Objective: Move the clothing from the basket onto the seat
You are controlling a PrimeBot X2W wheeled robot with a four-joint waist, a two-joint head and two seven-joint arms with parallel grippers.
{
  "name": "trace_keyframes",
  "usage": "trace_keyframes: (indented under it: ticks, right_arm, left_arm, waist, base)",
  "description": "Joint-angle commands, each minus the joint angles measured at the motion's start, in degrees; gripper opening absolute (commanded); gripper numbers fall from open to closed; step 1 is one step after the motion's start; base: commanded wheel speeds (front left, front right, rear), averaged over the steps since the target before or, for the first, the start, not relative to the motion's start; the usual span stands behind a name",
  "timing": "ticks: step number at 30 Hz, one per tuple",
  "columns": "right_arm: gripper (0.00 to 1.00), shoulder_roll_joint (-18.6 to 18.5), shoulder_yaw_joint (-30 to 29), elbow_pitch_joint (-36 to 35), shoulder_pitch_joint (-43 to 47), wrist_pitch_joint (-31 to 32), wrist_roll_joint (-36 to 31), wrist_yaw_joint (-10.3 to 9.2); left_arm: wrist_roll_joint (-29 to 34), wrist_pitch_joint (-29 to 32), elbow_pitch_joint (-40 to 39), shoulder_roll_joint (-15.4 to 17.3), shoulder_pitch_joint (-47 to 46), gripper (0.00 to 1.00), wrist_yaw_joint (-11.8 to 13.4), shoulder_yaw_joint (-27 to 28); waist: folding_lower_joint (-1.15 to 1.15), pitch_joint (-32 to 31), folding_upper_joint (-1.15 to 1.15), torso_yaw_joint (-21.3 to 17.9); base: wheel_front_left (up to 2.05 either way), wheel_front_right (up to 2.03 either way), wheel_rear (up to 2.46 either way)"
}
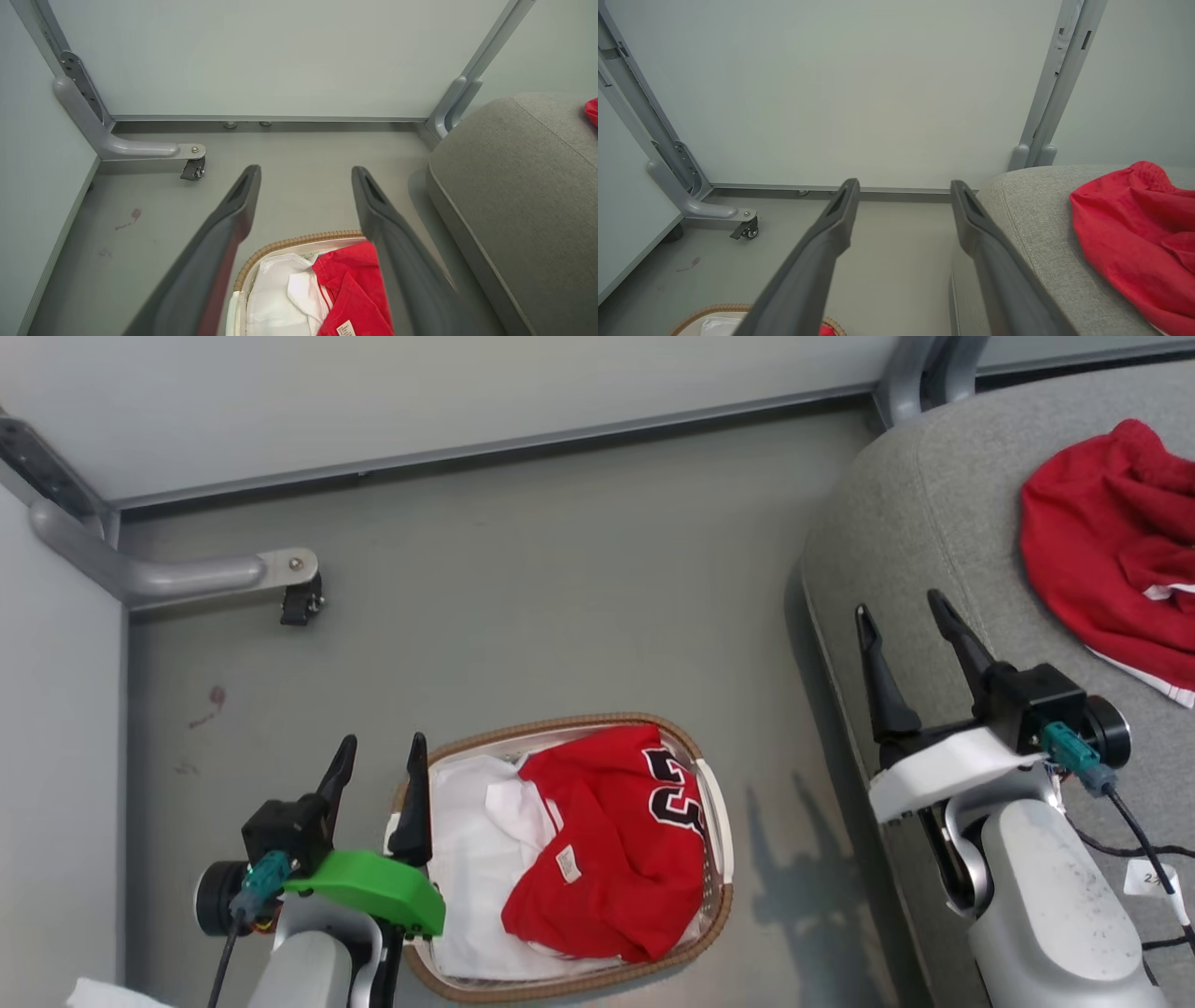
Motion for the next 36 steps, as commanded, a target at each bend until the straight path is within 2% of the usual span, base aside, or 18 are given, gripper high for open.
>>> trace_keyframes:
  ticks: [1,17,33,36]
  right_arm:
    - [1.00,-0.2,0.2,-0.7,-1.5,0.0,0.5,-0.08]
    - [1.00,-0.2,1.6,-8.6,-8.8,0.0,1.3,-0.08]
    - [1.00,-0.2,4.0,-17.0,-12.7,0.0,3.9,-0.08]
    - [1.00,-0.2,4.2,-17.9,-12.9,0.0,3.7,-0.08]
  left_arm:
    - [0.1,0.0,0.6,0.1,-2.4,1.00,-0.3,-0.3]
    - [-5.9,0.0,12.6,0.2,-15.6,1.00,-0.7,-10.1]
    - [-17.0,0.0,27.5,0.3,-27.3,1.00,-0.7,-21.6]
    - [-19.8,0.3,30.2,0.3,-28.9,1.00,-0.7,-25.1]
  waist:
    - [0.00,5.3,0.00,-1.7]
    - [0.00,18.3,0.00,-6.1]
    - [0.00,29.4,0.00,-10.1]
    - [0.00,30.8,0.00,-10.7]
  base:
    - [0.00,0.00,0.00]
    - [0.00,0.00,0.00]
    - [0.00,0.00,0.00]
    - [0.00,0.00,0.00]
